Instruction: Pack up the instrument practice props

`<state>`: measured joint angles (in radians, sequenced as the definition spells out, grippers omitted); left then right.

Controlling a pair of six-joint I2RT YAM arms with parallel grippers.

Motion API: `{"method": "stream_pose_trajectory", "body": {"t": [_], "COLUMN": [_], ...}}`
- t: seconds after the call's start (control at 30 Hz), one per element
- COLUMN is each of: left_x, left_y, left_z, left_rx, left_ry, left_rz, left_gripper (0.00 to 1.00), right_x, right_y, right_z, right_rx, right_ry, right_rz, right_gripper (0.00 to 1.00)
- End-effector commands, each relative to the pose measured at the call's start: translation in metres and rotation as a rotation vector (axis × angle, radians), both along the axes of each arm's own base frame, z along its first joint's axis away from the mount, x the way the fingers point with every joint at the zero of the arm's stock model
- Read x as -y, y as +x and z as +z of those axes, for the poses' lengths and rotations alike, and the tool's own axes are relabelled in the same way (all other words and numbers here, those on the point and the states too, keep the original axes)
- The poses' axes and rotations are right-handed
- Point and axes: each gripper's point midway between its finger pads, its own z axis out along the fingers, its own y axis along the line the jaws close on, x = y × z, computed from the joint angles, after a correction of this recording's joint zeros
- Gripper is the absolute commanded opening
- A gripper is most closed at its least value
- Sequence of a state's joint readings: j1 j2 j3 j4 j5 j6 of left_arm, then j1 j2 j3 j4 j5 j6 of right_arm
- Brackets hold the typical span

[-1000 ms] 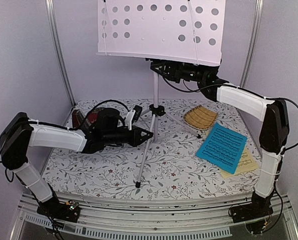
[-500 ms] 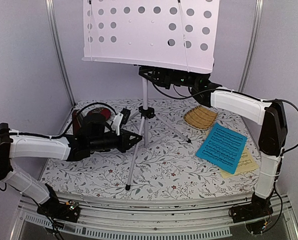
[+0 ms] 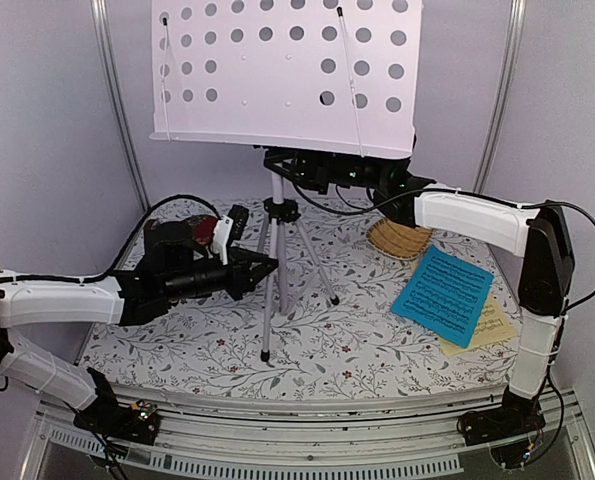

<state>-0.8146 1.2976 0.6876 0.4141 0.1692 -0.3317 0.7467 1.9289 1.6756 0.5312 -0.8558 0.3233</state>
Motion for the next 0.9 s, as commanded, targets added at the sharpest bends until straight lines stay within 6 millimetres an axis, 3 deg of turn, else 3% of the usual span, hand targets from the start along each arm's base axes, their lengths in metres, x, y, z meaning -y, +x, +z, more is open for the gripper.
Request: {"method": "stream_pose_trajectory", "body": {"t": [0.0,0.4,0.57,0.67,0.77,0.87], "left_x": [-0.014,-0.006,0.001,0.006,0.014,0.017], "left_y": [0.020,0.021,0.015,0.015,0.024,0.028], "left_z": [0.104,0.137,0.141,0.126,0.091,0.055], "left_rx": [0.199,0.316,0.377,0.400,0.345,0.282], "left_ry": [-0.257,-0.298,-0.324,-0.309,-0.223,-0.138], "left_rz": [0.109,0.116,0.110,0.111,0.135,0.152], "left_gripper": [0.00,0.00,0.00,0.00,0.00,0.12], "right_x": [0.014,0.013,0.012,0.013,0.014,0.016], "right_y": [-0.040,-0.048,-0.052,-0.052,-0.052,-0.051], "right_z": [0.043,0.029,0.023,0.018,0.014,0.013], "right_rx": [0.059,0.052,0.053,0.048,0.046,0.045], "right_ry": [0.059,0.037,0.029,0.022,0.019,0.020], "right_rz": [0.068,0.047,0.042,0.033,0.022,0.008], "right_gripper": [0.01,0.01,0.01,0.01,0.01,0.01]}}
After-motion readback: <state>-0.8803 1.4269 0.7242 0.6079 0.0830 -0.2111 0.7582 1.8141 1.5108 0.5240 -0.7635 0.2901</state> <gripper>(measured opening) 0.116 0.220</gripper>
